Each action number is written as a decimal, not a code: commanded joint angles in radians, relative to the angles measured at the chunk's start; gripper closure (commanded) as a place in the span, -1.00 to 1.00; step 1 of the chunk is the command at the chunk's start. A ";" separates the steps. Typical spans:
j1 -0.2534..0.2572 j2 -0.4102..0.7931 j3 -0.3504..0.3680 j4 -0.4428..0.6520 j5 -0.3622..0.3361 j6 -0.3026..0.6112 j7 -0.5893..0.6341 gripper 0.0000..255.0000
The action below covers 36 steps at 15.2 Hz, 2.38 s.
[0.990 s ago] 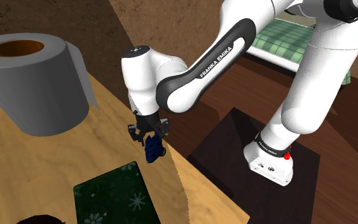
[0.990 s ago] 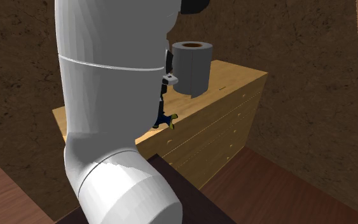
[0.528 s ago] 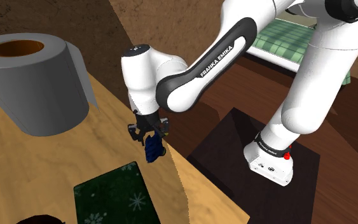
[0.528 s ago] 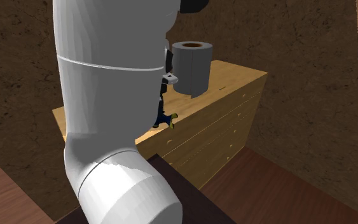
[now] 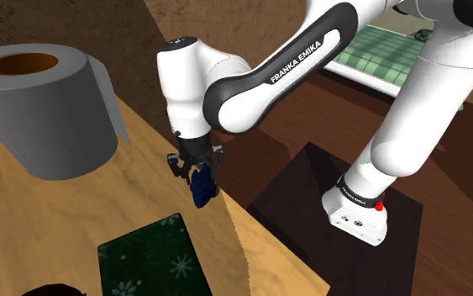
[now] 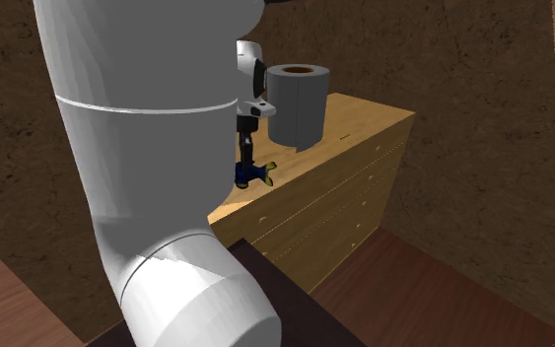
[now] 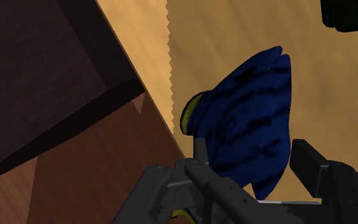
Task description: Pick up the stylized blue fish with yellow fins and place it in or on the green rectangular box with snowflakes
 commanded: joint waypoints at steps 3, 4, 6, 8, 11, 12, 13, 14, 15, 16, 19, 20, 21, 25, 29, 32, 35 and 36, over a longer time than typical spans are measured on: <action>-0.011 -0.046 0.009 0.018 0.039 -0.051 -0.026 1.00; -0.013 -0.056 0.010 0.024 0.048 -0.064 -0.032 1.00; -0.016 -0.076 0.012 0.036 0.064 -0.090 -0.042 1.00; -0.019 -0.095 0.012 0.048 0.079 -0.116 -0.052 1.00; -0.023 -0.122 0.012 0.069 0.099 -0.156 -0.066 1.00; -0.024 -0.130 0.012 0.076 0.105 -0.169 -0.070 1.00; -0.025 -0.138 0.011 0.083 0.110 -0.182 -0.073 1.00; -0.026 -0.145 0.011 0.091 0.116 -0.196 -0.077 1.00; -0.026 -0.153 0.010 0.099 0.121 -0.209 -0.080 1.00; -0.027 -0.160 0.009 0.107 0.126 -0.222 -0.084 1.00; -0.029 -0.179 0.006 0.133 0.138 -0.263 -0.092 1.00; -0.030 -0.185 0.005 0.142 0.142 -0.276 -0.094 1.00; -0.030 -0.191 0.004 0.151 0.146 -0.289 -0.096 1.00; -0.020 -0.190 0.016 0.189 0.147 -0.325 -0.071 1.00; 0.031 -0.121 0.073 0.260 0.107 -0.339 0.056 1.00; 0.082 -0.050 0.109 0.326 0.058 -0.354 0.159 1.00; 0.150 0.034 0.132 0.404 -0.003 -0.374 0.265 1.00; 0.177 0.064 0.137 0.433 -0.025 -0.383 0.300 1.00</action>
